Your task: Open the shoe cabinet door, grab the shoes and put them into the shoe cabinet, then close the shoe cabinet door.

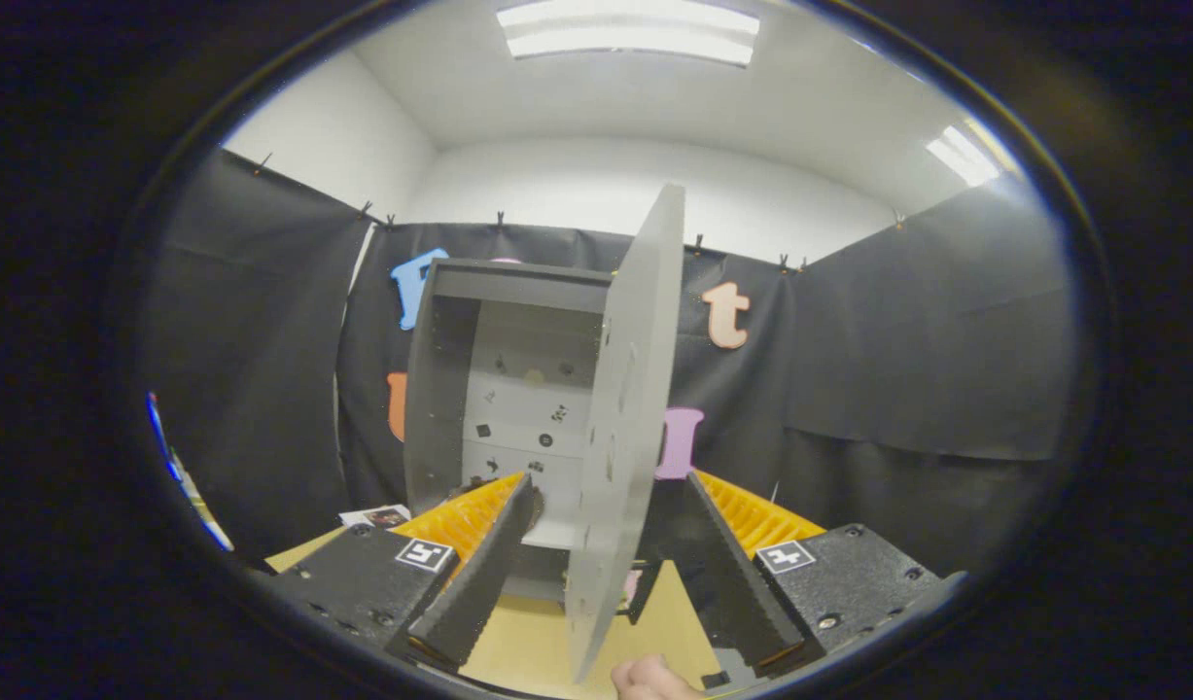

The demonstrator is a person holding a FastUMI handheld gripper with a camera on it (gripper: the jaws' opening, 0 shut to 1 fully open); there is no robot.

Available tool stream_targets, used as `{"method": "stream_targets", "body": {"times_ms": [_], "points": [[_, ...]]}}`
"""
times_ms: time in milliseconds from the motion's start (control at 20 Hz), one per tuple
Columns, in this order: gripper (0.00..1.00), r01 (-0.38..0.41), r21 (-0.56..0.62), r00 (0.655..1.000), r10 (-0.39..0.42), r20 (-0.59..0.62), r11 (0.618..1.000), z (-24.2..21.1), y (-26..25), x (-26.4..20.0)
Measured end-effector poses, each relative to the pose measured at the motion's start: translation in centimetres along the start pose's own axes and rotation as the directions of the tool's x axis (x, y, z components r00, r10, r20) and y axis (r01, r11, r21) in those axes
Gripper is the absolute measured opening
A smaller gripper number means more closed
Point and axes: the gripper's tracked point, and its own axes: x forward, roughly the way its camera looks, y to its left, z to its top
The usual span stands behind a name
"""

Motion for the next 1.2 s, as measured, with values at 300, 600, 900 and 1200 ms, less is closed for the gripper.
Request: {"method": "stream_targets", "body": {"times_ms": [300,600,900,1200], "points": [[1.0,0.116,-0.006,0.993,-0.116,-0.014,0.993,-1.8,-7.3,-2.9],[1.0,0.235,0.028,0.968,-0.231,-0.097,0.972,-6.7,-15.5,-0.3],[1.0,0.304,0.055,0.933,-0.285,-0.222,0.951,-13.6,-22.2,6.0],[1.0,0.071,0.165,0.979,-0.037,-0.202,0.984,-15.7,-16.5,11.1]]}}
